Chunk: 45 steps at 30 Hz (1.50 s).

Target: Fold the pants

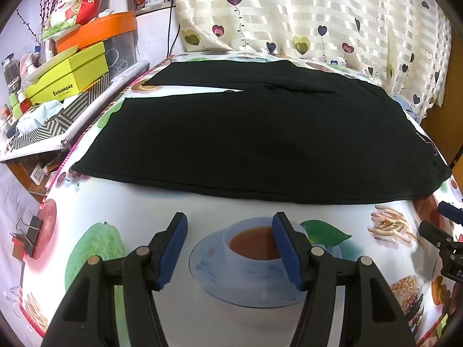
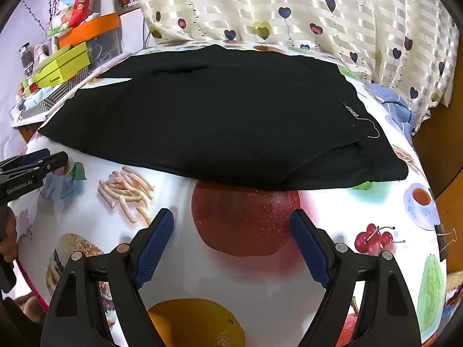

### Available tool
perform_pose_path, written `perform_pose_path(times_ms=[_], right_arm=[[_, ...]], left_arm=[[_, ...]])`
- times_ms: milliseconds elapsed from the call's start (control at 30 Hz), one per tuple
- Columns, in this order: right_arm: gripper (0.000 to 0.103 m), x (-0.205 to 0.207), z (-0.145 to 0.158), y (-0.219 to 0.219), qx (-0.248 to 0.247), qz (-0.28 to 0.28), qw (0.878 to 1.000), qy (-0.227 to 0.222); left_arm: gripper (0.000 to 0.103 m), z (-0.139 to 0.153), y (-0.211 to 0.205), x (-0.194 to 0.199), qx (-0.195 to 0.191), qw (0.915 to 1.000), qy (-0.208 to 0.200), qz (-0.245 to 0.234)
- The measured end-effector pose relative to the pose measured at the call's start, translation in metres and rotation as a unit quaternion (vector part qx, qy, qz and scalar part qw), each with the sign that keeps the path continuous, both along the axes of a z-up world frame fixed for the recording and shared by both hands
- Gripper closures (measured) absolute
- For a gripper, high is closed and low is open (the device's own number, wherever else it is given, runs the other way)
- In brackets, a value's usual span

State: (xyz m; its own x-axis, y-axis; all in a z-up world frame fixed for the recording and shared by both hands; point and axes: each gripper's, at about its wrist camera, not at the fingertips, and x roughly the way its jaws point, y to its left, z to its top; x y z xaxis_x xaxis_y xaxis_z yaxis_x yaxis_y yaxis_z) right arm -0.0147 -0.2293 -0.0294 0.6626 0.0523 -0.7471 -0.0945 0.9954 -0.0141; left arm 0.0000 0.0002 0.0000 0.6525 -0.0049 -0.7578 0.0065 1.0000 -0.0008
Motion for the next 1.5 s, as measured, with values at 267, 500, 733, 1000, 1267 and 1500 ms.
perform_pose_path(times_ms=[267, 500, 733, 1000, 1267, 1500], right_arm=[[0.020, 0.0003, 0.0000, 0.0003, -0.001, 0.001, 1.000, 0.000], [0.020, 0.0005, -0.0002, 0.0005, -0.001, 0.002, 1.000, -0.001], [0.020, 0.0004, -0.0004, 0.0004, -0.001, 0.000, 1.000, -0.002], [0.020, 0.0004, -0.0004, 0.0002, -0.001, 0.000, 1.000, -0.002], [0.020, 0.0002, -0.0005, 0.0001, -0.001, 0.000, 1.000, -0.003], [0.020, 0.0001, -0.0007, 0.0001, -0.001, 0.000, 1.000, -0.003]], left_arm=[[0.039, 0.0001, -0.0002, 0.0000, 0.001, 1.0000, 0.000, 0.001], [0.039, -0.0015, -0.0012, -0.0015, 0.003, 1.0000, -0.001, 0.004], [0.039, 0.0000, 0.0015, 0.0014, 0.004, 1.0000, -0.002, 0.003], [0.038, 0.0018, 0.0023, 0.0011, 0.006, 1.0000, -0.003, 0.004], [0.038, 0.0012, 0.0015, 0.0004, 0.007, 1.0000, -0.004, 0.004], [0.038, 0.0013, 0.0012, 0.0004, 0.007, 1.0000, -0.004, 0.004]])
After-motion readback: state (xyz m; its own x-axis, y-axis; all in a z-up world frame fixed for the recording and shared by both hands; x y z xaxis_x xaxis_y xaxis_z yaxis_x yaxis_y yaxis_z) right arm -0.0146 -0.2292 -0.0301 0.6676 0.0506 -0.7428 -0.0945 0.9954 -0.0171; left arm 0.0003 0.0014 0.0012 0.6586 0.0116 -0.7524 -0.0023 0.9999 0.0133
